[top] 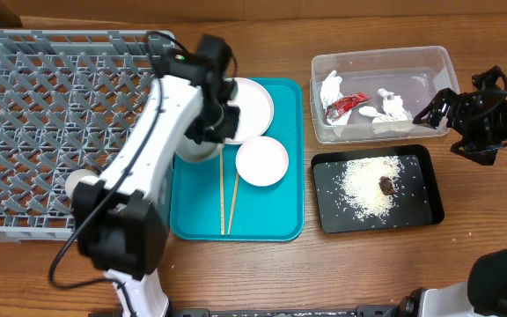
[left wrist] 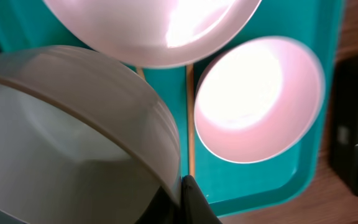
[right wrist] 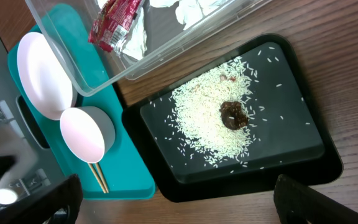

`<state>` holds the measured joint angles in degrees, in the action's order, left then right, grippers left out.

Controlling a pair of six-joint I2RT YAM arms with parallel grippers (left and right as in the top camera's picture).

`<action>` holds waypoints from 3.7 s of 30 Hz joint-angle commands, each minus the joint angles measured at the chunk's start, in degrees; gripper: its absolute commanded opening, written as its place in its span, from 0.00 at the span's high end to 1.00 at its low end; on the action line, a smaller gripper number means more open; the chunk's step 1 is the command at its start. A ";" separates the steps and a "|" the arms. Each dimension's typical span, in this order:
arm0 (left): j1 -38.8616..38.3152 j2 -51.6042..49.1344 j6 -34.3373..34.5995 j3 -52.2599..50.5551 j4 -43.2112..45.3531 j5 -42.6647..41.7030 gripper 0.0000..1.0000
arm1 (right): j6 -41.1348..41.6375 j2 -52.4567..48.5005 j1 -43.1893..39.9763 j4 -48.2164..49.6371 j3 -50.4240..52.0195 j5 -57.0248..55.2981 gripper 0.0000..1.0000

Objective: Sort waste into correct bins and load items into the dishwasher
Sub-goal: 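Carry the grey bowl into the dish rack and release it, then grasp the small pink bowl on the teal tray with the left gripper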

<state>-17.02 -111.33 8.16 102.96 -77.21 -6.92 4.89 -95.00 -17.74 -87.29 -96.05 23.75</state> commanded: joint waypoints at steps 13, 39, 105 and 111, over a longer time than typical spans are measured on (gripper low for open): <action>26.32 9.42 -27.23 4.15 1.49 -39.43 0.96 | -0.02 0.50 0.04 0.09 -1.14 -0.15 0.00; 43.98 -10.05 -33.92 4.13 3.74 -54.62 0.96 | -0.04 0.50 0.04 0.17 -1.09 -0.76 0.00; -9.31 -2.49 -9.86 5.18 4.24 -4.63 0.00 | -0.04 0.50 0.04 0.37 -1.09 -0.76 0.00; -15.63 -11.96 -9.84 5.18 3.93 -4.68 0.07 | -0.04 0.50 0.04 0.37 -1.09 -0.74 0.00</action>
<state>-30.46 -119.35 -2.63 108.75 -72.99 -13.23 4.89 -95.00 -17.74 -87.02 -96.05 23.11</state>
